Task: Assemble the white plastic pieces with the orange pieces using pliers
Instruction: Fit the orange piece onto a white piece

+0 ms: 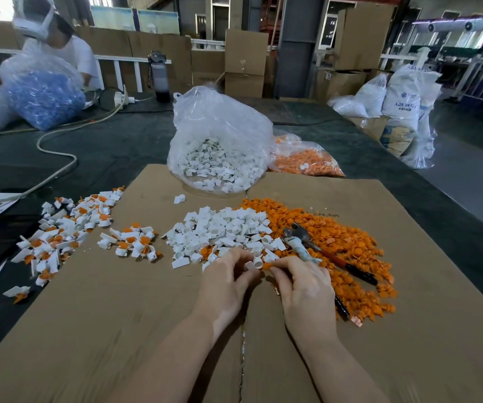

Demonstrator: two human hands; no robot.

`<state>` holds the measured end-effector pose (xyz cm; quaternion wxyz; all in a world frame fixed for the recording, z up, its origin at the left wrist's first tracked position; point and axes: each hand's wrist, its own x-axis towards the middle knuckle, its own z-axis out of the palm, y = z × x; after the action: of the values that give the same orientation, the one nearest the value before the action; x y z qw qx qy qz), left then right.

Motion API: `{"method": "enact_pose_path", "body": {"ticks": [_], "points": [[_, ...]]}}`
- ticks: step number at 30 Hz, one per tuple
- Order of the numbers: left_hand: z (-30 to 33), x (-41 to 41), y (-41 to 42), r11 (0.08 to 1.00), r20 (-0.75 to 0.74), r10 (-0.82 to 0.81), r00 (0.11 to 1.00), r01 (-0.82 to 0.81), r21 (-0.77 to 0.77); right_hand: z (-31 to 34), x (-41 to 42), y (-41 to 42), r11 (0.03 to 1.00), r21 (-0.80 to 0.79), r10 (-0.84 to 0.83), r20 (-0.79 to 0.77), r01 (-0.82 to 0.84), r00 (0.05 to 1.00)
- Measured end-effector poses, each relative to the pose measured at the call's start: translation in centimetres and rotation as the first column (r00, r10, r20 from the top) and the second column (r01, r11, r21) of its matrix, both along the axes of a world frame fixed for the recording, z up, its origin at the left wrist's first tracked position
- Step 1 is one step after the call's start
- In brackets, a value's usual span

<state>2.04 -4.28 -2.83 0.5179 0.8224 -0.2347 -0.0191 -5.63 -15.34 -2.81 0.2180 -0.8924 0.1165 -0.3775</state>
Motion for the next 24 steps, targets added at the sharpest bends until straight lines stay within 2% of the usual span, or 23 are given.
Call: {"method": "enact_pose_path", "body": {"ticks": [4, 8, 12, 20, 24], "points": [[0.15, 0.16, 0.16, 0.999, -0.037, -0.046, 0.998, 0.045, -0.03, 0.04, -0.08, 0.02, 1.0, 0.0, 0.009, -0.015, -0.009, 1.0], [0.26, -0.12, 0.32, 0.989, -0.156, -0.061, 0.986, 0.038, -0.145, 0.03, 0.04, 0.1, 0.999, -0.038, 0.001, -0.04, -0.003, 0.999], [0.45, -0.16, 0.36, 0.989, -0.171, -0.075, 0.982, 0.052, -0.135, -0.06, 0.1, 0.08, 0.998, -0.066, -0.016, -0.071, 0.012, 0.997], [0.52, -0.48, 0.35, 0.984, -0.25, -0.108, 0.962, 0.067, -0.167, -0.16, 0.16, 0.09, 0.977, -0.209, 0.021, -0.031, -0.027, 0.999], [0.48, -0.63, 0.31, 0.986, -0.235, -0.116, 0.965, 0.083, -0.146, -0.32, 0.23, 0.07, 0.971, -0.233, 0.037, -0.057, -0.05, 0.998]]}}
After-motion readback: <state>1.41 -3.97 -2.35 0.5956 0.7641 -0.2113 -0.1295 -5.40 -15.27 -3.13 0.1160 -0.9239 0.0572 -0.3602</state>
